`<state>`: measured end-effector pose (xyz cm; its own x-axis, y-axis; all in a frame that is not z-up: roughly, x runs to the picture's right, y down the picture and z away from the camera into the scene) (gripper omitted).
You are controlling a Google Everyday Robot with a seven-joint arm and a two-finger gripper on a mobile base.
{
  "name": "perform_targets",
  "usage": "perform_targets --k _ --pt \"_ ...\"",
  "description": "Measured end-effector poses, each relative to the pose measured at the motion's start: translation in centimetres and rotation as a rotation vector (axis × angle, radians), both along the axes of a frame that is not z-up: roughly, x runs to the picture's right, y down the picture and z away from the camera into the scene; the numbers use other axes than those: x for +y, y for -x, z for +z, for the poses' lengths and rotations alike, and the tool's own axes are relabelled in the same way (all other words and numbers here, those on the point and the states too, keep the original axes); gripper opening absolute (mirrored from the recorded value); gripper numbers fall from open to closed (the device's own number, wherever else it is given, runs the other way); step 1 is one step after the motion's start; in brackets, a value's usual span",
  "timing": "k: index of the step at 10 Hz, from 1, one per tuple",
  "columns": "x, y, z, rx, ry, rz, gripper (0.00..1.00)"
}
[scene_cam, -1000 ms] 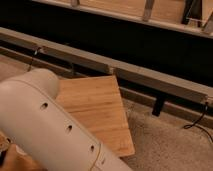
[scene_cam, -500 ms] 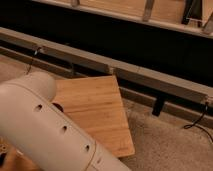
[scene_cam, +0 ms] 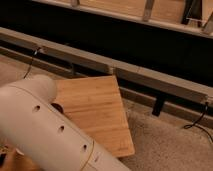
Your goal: Push the eraser across the table
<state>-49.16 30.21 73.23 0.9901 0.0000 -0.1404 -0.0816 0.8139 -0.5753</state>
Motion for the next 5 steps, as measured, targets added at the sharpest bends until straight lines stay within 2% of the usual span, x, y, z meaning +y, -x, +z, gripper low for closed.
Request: perform_targets --k 5 --pt "1.0 1.9 0.4 -0.024 -0.01 -0.078 0.0"
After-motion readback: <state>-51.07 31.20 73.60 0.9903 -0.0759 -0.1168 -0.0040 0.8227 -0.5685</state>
